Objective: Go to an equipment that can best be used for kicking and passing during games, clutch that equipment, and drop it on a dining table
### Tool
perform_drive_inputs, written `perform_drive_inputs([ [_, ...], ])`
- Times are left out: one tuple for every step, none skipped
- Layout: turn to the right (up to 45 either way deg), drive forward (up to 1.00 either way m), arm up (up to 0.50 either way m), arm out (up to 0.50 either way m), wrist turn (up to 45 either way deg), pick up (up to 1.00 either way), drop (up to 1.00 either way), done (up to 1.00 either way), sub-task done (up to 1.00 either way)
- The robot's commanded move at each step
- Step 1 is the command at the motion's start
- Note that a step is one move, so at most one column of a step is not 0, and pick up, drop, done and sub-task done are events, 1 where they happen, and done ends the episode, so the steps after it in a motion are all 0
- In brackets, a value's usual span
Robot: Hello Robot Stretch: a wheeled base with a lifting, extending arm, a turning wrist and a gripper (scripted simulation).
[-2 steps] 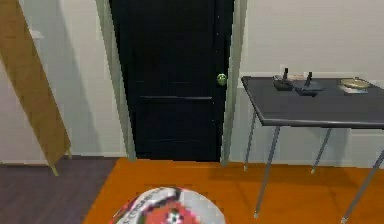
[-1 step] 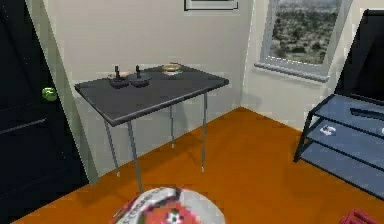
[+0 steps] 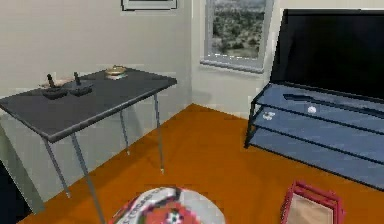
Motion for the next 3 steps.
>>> perform_drive_inputs([
  [0.0,0.6,0.0,0.0,0.0,0.0,0.0,0.0,0.0],
  [45.0,0.0,0.0,0.0,0.0,0.0,0.0,0.0,0.0],
  [39.0,0.0,0.0,0.0,0.0,0.0,0.0,0.0,0.0],
])
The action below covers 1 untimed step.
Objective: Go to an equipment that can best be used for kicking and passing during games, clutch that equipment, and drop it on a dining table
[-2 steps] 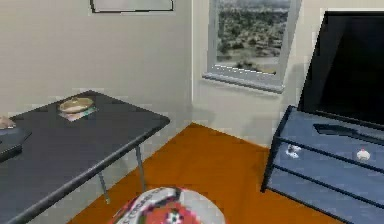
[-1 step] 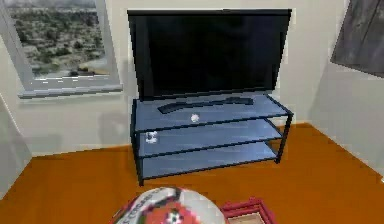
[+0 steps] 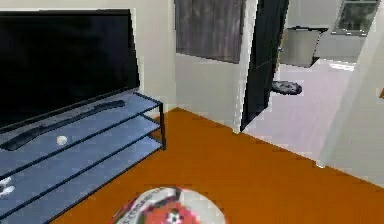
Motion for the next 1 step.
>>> perform_drive_inputs([
  [-45.0,0.0,0.0,0.0,0.0,0.0,0.0,0.0,0.0],
])
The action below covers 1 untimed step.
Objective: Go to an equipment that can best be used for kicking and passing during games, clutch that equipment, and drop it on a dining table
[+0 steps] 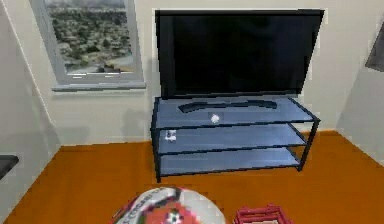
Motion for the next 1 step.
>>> perform_drive_inputs([
  [-42.0,0.0,0.0,0.0,0.0,0.0,0.0,0.0,0.0],
])
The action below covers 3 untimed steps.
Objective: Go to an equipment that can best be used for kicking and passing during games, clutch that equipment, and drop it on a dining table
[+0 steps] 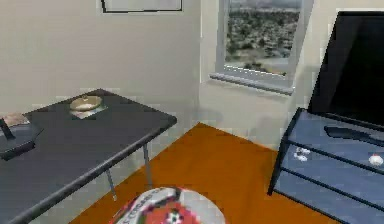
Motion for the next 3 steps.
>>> perform_drive_inputs([
  [45.0,0.0,0.0,0.0,0.0,0.0,0.0,0.0,0.0],
  [45.0,0.0,0.0,0.0,0.0,0.0,0.0,0.0,0.0],
  [6.0,0.0,0.0,0.0,0.0,0.0,0.0,0.0,0.0],
])
